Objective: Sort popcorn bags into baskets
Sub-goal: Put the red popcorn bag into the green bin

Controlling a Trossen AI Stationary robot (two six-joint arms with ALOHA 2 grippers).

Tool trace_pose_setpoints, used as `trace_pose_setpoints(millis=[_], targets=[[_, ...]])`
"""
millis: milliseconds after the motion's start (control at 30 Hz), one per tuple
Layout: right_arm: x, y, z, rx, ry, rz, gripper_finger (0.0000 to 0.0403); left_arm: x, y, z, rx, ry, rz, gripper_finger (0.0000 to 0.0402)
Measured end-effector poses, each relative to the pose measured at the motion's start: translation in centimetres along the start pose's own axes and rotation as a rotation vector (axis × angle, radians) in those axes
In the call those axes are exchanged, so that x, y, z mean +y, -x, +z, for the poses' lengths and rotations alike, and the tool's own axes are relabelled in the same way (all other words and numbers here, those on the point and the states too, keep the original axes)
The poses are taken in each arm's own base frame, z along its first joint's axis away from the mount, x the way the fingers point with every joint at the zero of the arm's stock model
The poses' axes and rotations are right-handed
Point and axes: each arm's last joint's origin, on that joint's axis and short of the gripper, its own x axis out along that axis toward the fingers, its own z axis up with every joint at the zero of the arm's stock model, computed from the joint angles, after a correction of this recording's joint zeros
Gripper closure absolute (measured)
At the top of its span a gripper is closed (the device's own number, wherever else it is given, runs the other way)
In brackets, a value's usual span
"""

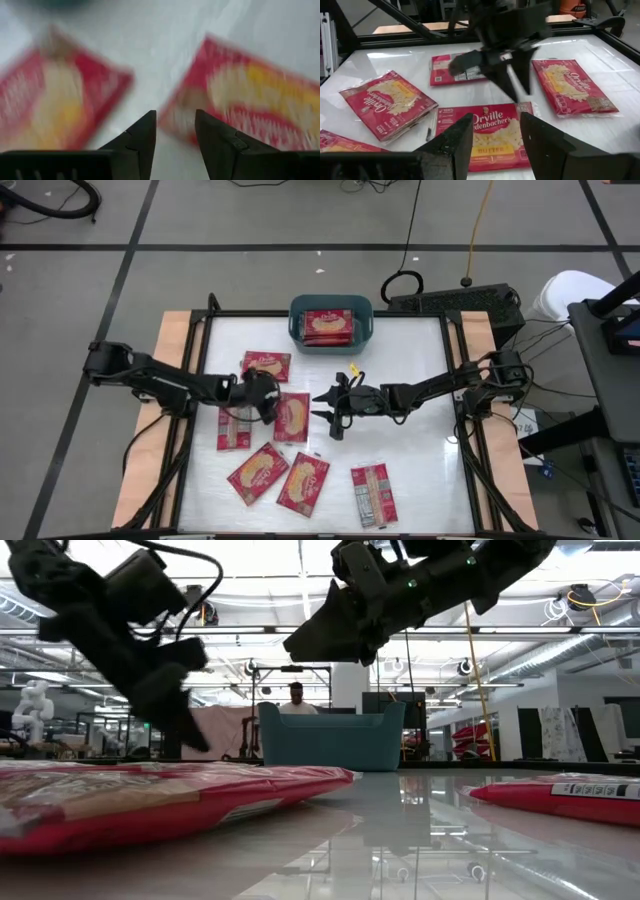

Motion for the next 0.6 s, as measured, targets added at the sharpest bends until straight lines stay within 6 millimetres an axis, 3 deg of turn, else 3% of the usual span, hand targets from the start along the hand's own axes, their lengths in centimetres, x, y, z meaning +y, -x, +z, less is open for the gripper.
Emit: trace_pose_setpoints(millis=[167,300,400,600], targets=[[-0.4,0.0,-0.4,0.033,-0.044,-0.103,0.0245,1.0,-1.0,1.6,-0.099,-0.031,-0.018,0.0261],[-0.7,0.1,-1.4,0.111,-0.071,-0.186,0.0245,1.2,0.2,2.6,0.034,0.082,-0.002,0.0261],[-0.9,0.3,-2.0,0.125,-0.068,-0.194,0.0245,1.0,0.9,2.6,0.142,0.062,0.039,0.0261],[-1.1,0.8,-3.1,0.001,-0.098,-0.162,0.0245,1.3,-0.2,1.7,0.228,0.035,0.068,0.0263]])
